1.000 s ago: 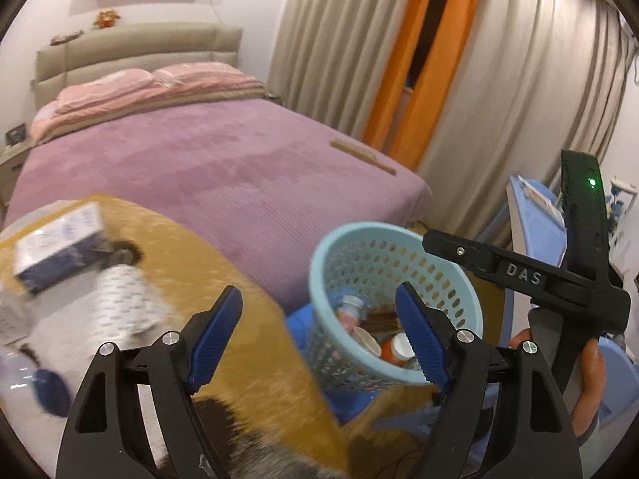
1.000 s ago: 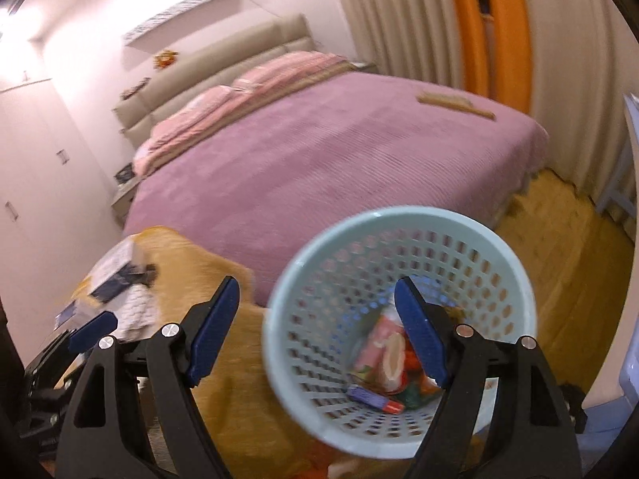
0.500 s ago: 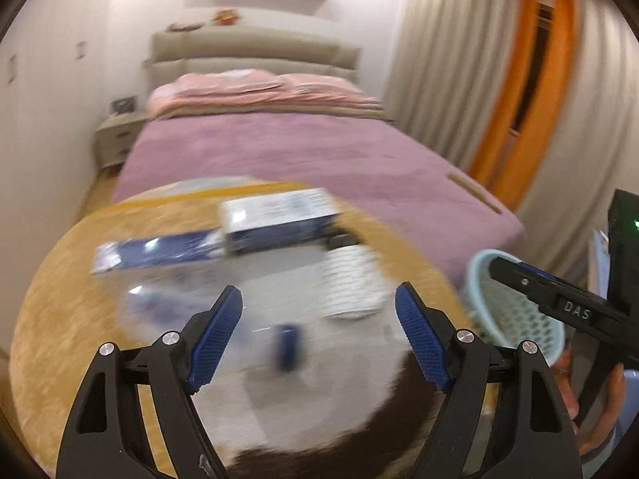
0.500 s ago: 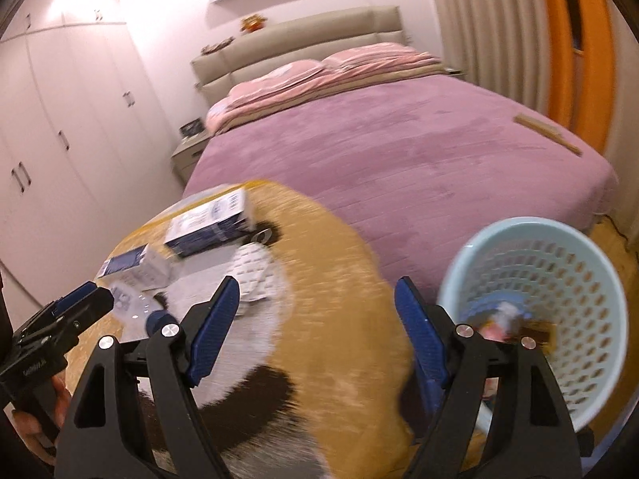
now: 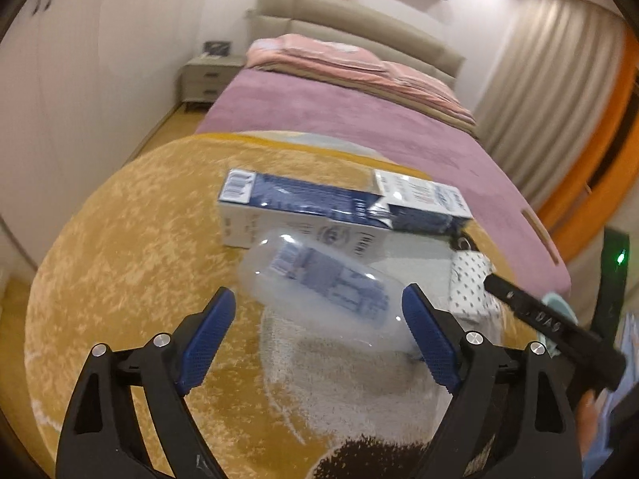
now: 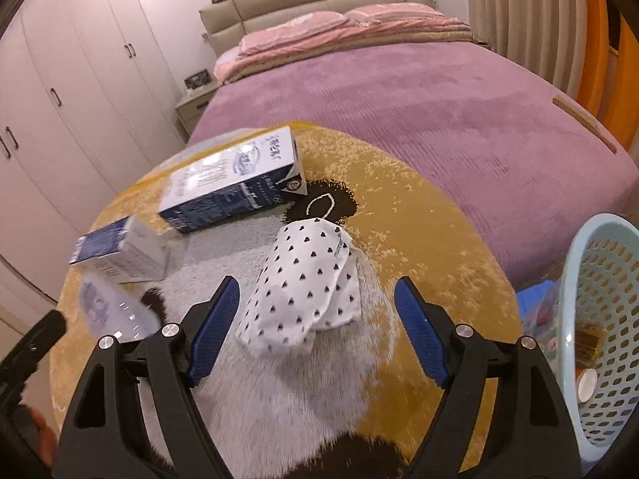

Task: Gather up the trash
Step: 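Grasp the clear plastic bottle with the left tool while the right tool grasps the polka-dot mask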

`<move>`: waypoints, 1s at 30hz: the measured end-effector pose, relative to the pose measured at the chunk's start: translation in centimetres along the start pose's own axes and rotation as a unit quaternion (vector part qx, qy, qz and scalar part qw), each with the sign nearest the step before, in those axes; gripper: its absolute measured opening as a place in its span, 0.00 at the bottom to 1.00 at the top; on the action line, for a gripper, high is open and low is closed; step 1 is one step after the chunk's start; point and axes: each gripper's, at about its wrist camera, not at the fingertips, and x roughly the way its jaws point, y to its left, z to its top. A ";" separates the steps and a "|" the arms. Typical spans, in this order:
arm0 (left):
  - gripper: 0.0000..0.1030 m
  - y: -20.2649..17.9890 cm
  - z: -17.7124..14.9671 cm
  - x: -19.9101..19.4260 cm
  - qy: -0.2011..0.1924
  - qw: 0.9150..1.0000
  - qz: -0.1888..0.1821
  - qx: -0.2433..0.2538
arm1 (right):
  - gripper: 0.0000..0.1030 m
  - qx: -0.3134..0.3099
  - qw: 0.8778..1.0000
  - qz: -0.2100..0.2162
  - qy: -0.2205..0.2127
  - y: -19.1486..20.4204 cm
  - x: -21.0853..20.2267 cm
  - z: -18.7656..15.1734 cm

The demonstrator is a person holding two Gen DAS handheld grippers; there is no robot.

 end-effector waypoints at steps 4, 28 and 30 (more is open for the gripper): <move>0.83 0.1 0.4 1.2 0.012 0.999 0.004 -0.038 | 0.71 -0.002 1.000 -0.012 0.016 0.2 1.7 0.2; 0.63 -3.1 -1.3 2.3 0.065 0.997 -0.003 0.035 | 0.21 -0.041 0.998 0.045 0.011 -0.4 -1.6 -2.8; 0.62 -2.5 -2.1 1.4 0.072 0.995 -0.023 0.057 | 0.19 -0.039 0.998 0.047 0.010 -0.4 -1.9 -3.1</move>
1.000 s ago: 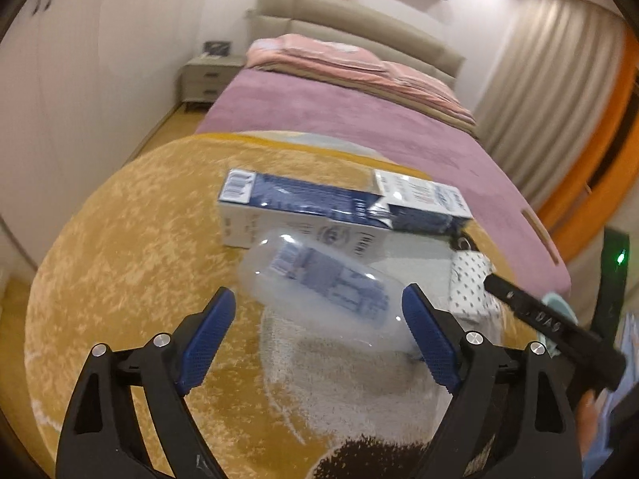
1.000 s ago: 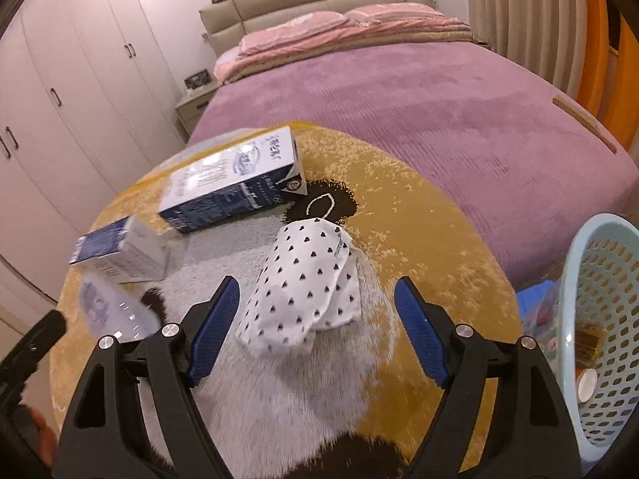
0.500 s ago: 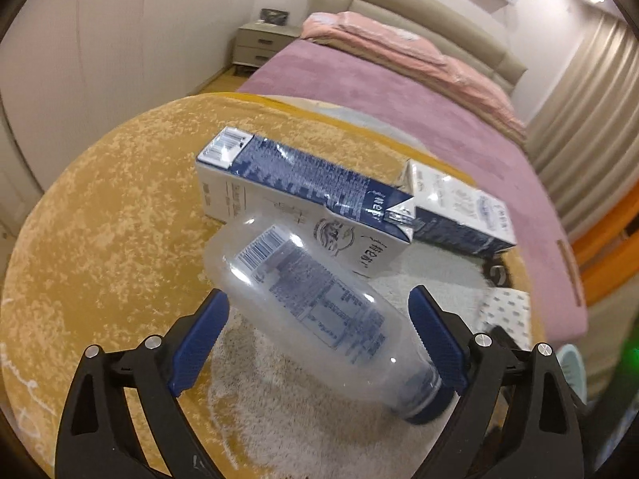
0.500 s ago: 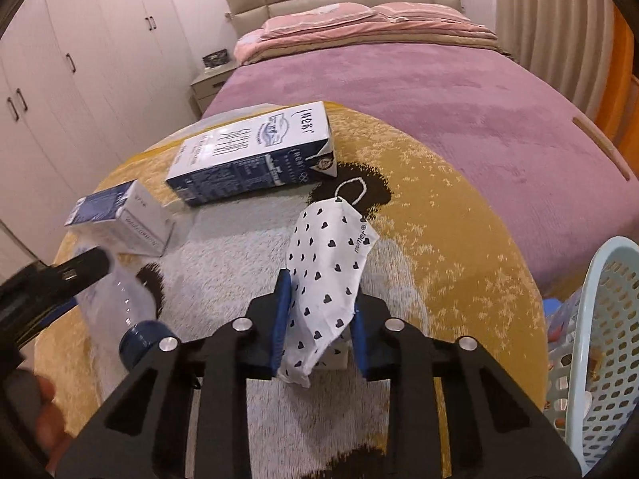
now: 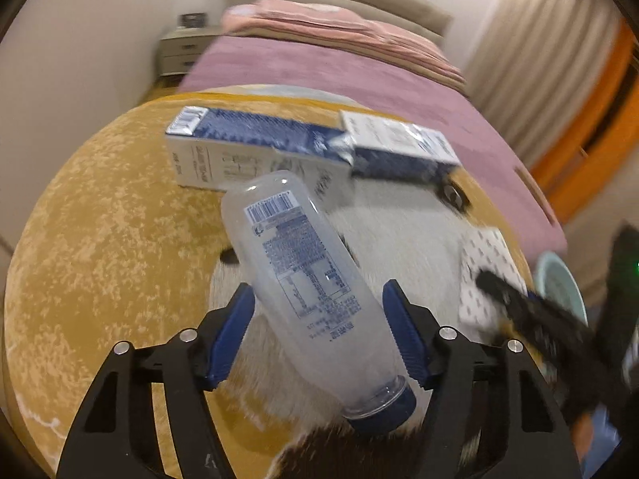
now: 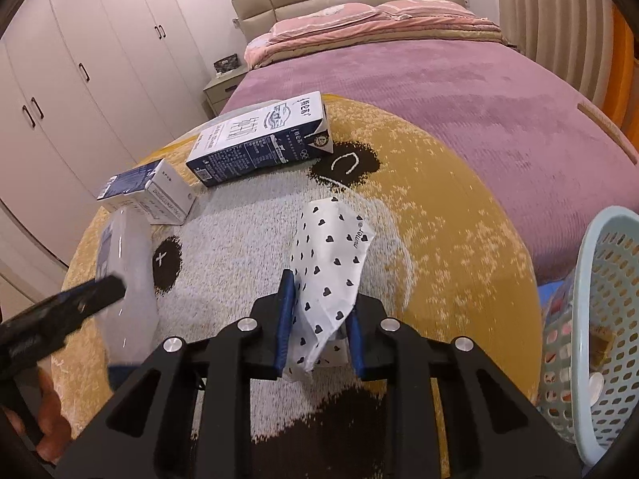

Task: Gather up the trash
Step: 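Grasp the clear plastic bottle with the left tool while the right tool grasps the polka-dot mask, then carry bottle and mask over the blue basket and open both tools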

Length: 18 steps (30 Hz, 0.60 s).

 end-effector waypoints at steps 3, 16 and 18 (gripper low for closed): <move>0.62 0.3 -1.8 -1.3 0.006 0.999 -0.011 0.047 | 0.17 0.001 1.000 -0.005 0.000 0.1 -0.2 -0.3; 0.70 -1.7 -6.1 -2.6 0.010 0.992 0.010 0.124 | 0.15 0.025 0.999 0.018 -0.012 -0.8 -3.8 -3.1; 0.70 -1.7 -5.9 -2.1 0.010 0.994 0.025 0.107 | 0.15 0.025 0.999 0.018 -0.015 -0.8 -4.3 -3.4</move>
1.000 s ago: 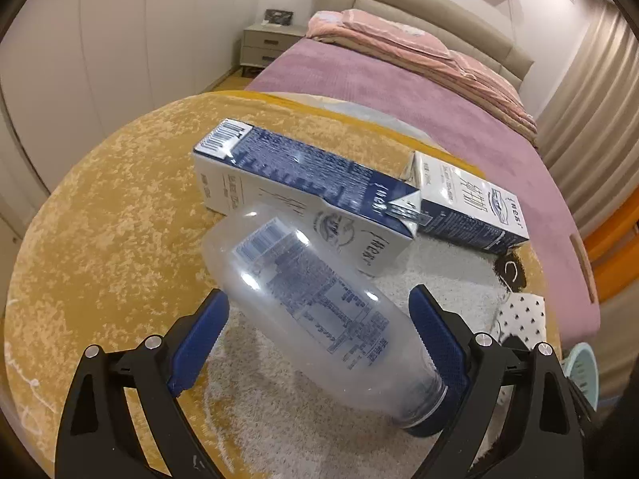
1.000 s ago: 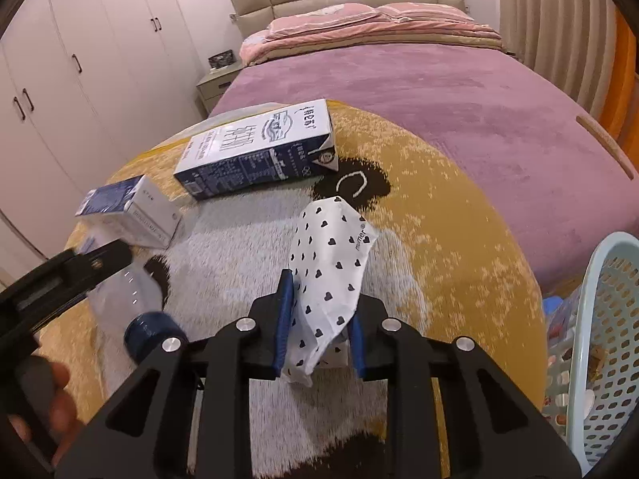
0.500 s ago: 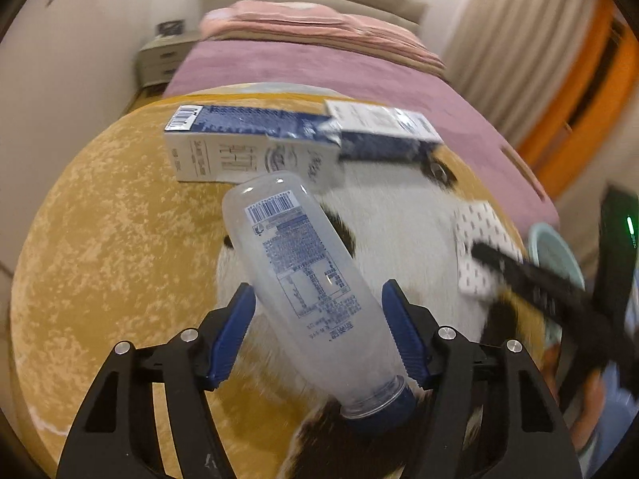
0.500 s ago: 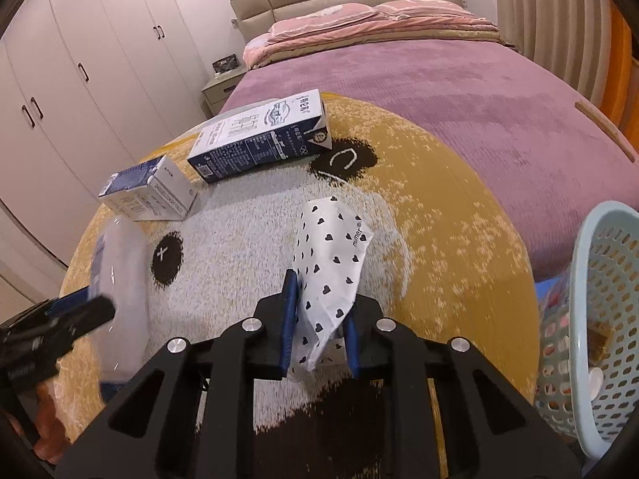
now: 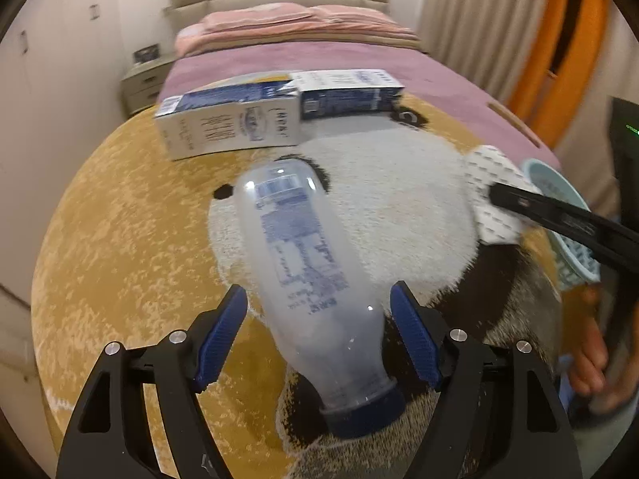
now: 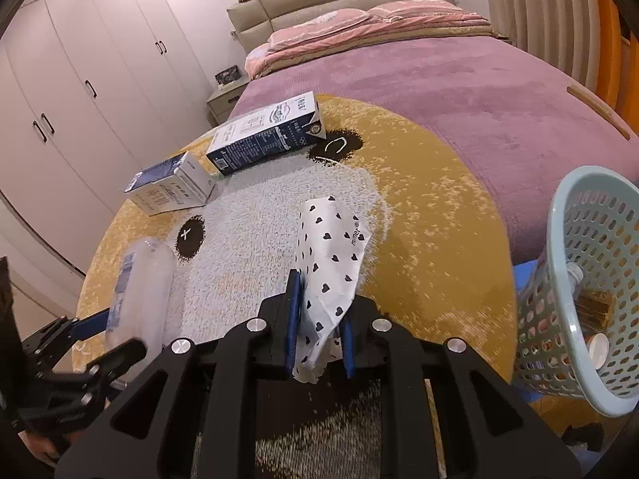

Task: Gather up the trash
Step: 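Carry bottle and mask over the blue basket and open both tools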

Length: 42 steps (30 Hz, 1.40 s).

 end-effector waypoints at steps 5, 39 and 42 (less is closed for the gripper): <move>0.61 0.3 0.5 0.5 0.004 0.999 0.021 -0.028 | 0.15 0.001 1.000 0.004 -0.011 -0.2 -1.7 -0.4; 0.58 -19.1 6.9 -1.5 -0.095 0.976 -0.168 0.102 | 0.15 0.114 0.981 -0.100 -0.124 -15.3 -14.2 1.1; 0.58 -21.9 7.4 -0.4 -0.088 0.972 -0.184 0.119 | 0.15 0.139 0.976 -0.116 -0.120 -17.9 -14.1 1.2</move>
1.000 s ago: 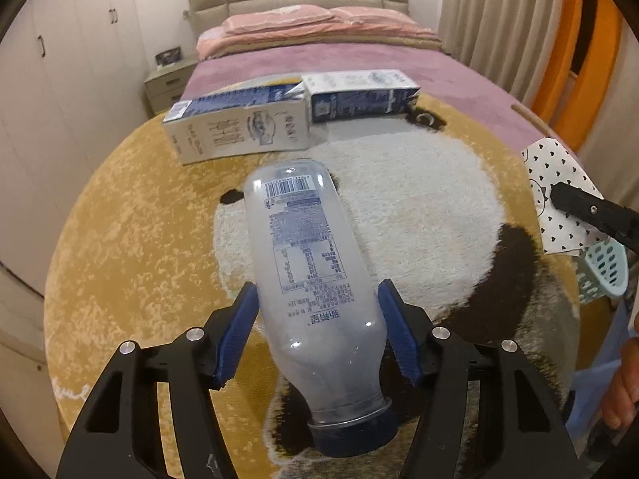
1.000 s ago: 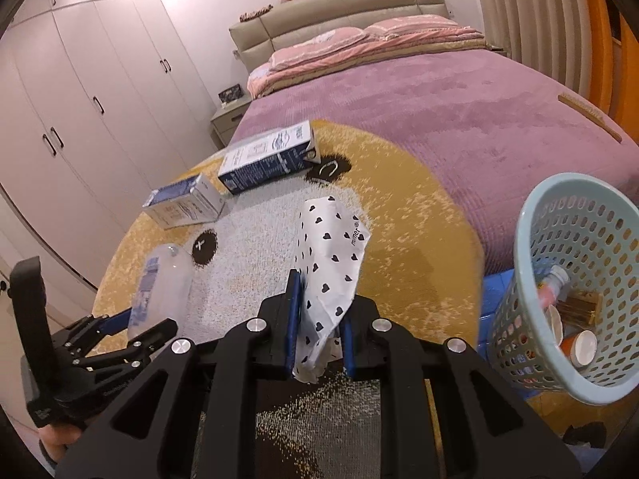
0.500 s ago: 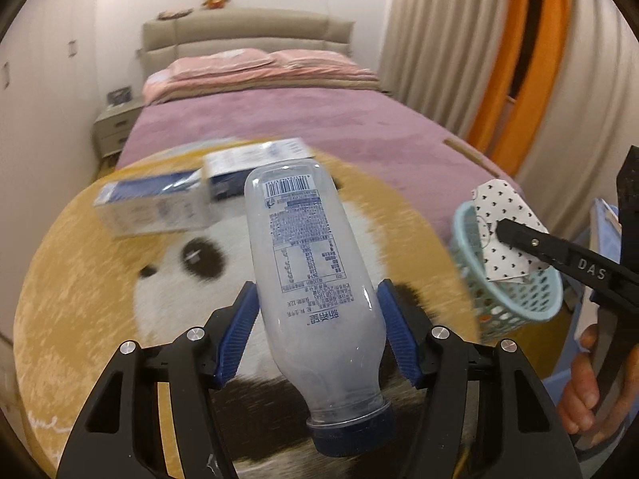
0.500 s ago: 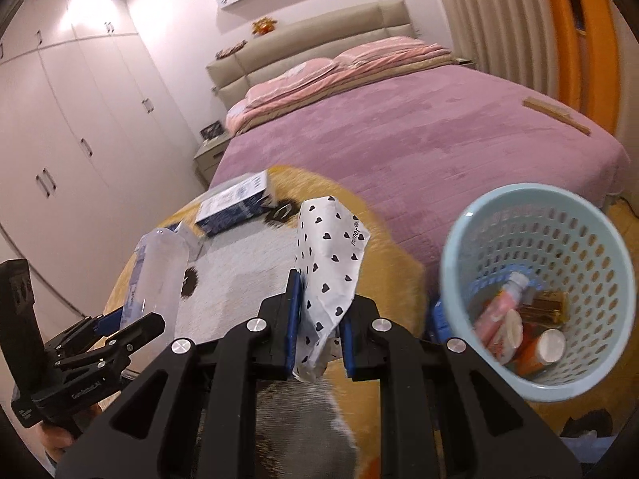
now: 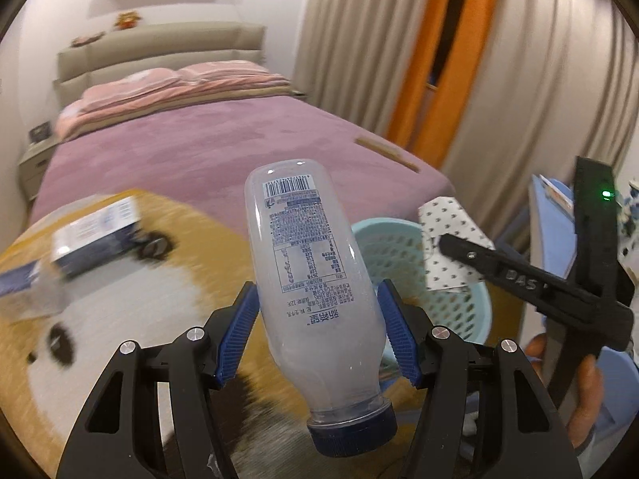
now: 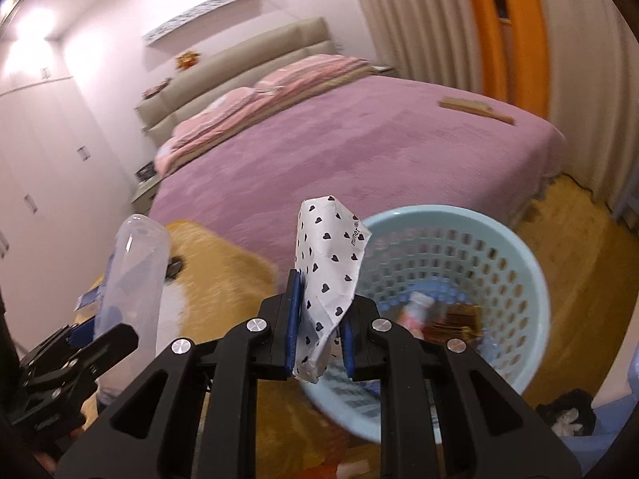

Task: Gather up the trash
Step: 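Carry bottle and mask over the blue basket and open both tools, then move both open tools back to the white milk cartons on the rug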

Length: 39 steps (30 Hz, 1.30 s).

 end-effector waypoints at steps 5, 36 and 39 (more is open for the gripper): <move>0.58 -2.7 1.0 4.1 0.018 0.999 -0.024 0.011 | 0.15 0.032 0.999 -0.029 0.015 -3.9 2.0 0.6; 0.74 -0.8 -0.5 6.3 0.016 0.996 -0.070 -0.048 | 0.56 0.088 0.995 -0.020 0.045 -7.0 4.6 -0.4; 0.74 0.5 -0.7 4.6 0.003 0.996 -0.068 -0.057 | 0.56 0.067 0.997 -0.006 0.040 -4.4 3.8 -0.4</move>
